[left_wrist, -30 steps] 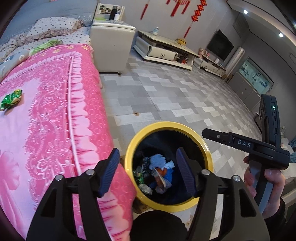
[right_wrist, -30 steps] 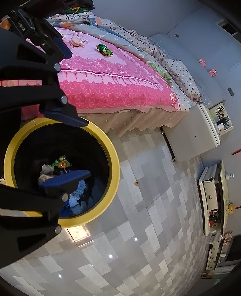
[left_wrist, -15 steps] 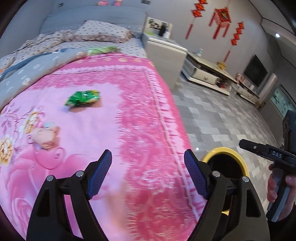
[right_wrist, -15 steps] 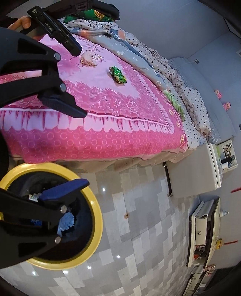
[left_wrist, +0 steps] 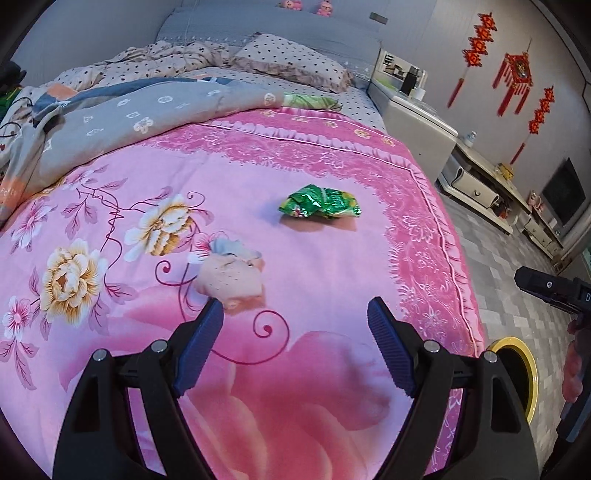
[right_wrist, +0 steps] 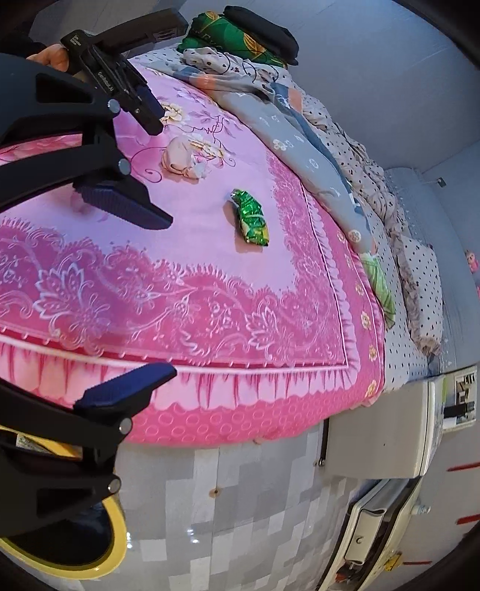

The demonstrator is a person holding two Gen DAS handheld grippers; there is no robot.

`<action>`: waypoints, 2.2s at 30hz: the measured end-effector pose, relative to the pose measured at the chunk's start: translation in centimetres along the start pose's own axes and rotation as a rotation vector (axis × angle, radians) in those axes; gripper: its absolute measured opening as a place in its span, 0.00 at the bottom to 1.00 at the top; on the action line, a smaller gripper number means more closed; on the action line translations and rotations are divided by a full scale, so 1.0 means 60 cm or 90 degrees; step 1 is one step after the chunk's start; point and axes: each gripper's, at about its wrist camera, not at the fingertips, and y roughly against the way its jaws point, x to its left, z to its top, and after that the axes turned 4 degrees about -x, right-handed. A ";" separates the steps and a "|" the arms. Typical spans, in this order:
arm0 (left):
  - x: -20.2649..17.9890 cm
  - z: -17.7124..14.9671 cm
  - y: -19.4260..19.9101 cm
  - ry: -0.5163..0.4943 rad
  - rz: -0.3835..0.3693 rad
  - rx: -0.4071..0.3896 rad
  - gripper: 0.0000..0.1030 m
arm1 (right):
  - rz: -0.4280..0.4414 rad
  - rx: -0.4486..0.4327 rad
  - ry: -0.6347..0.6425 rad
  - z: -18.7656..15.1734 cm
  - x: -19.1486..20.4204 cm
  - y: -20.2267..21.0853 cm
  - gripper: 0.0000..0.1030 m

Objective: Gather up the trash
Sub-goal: 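Move both tools back to the bed toward the green wrapper and white glove, then grasp the green snack wrapper with the right tool while the left tool grasps the white glove, then carry the green wrapper and white glove over the yellow bin with both tools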

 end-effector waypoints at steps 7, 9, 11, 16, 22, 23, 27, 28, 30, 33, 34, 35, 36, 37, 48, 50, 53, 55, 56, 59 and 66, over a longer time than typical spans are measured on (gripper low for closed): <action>0.056 0.002 -0.038 0.028 0.023 0.005 0.74 | 0.033 0.035 0.037 0.054 0.090 -0.112 0.74; 0.066 0.000 -0.048 0.031 0.029 0.007 0.74 | 0.038 0.047 0.032 0.068 0.105 -0.148 0.74; 0.076 -0.001 -0.059 0.036 0.033 0.009 0.74 | 0.041 0.059 0.023 0.083 0.117 -0.186 0.77; 0.087 -0.004 -0.078 0.042 0.031 0.010 0.74 | 0.035 0.082 -0.001 0.113 0.138 -0.268 0.83; 0.086 -0.008 -0.104 0.042 0.019 0.019 0.74 | 0.004 0.091 -0.022 0.134 0.142 -0.344 0.86; 0.084 -0.009 -0.108 0.040 0.017 0.022 0.74 | -0.006 0.091 -0.019 0.137 0.141 -0.353 0.86; 0.076 -0.019 -0.121 0.033 0.008 0.034 0.73 | 0.005 0.106 -0.036 0.140 0.137 -0.388 0.86; 0.075 -0.021 -0.124 0.032 0.007 0.037 0.72 | 0.008 0.104 -0.035 0.141 0.139 -0.392 0.86; 0.072 -0.026 -0.131 0.033 0.001 0.047 0.66 | 0.015 0.103 -0.032 0.142 0.145 -0.398 0.86; 0.061 -0.036 -0.141 0.024 -0.003 0.058 0.60 | 0.035 0.113 -0.022 0.136 0.158 -0.403 0.85; 0.056 -0.039 -0.144 0.014 0.003 0.057 0.58 | 0.037 0.115 -0.011 0.132 0.166 -0.405 0.84; 0.054 -0.041 -0.145 0.009 0.007 0.057 0.53 | 0.041 0.118 -0.003 0.127 0.171 -0.406 0.82; 0.053 -0.043 -0.146 0.007 0.014 0.055 0.48 | 0.048 0.124 0.002 0.123 0.177 -0.407 0.78; 0.055 -0.045 -0.146 0.009 0.018 0.053 0.45 | 0.056 0.132 0.004 0.117 0.181 -0.408 0.76; 0.083 -0.041 -0.151 0.047 0.031 0.053 0.15 | 0.069 0.155 0.072 0.060 0.209 -0.379 0.62; 0.085 -0.039 -0.152 0.052 0.028 0.053 0.14 | 0.060 0.148 0.095 0.051 0.213 -0.374 0.60; 0.084 -0.039 -0.152 0.051 0.026 0.051 0.10 | 0.049 0.142 0.110 0.044 0.217 -0.374 0.58; 0.086 -0.038 -0.151 0.057 0.020 0.050 0.08 | 0.047 0.142 0.110 0.043 0.218 -0.373 0.55; 0.088 -0.037 -0.150 0.062 0.017 0.048 0.07 | 0.047 0.142 0.114 0.043 0.220 -0.373 0.54; 0.086 -0.036 -0.146 0.063 0.012 0.046 0.06 | 0.042 0.138 0.125 0.042 0.224 -0.368 0.51; 0.077 -0.031 -0.114 0.061 0.004 0.024 0.06 | 0.043 0.131 0.122 0.043 0.221 -0.351 0.50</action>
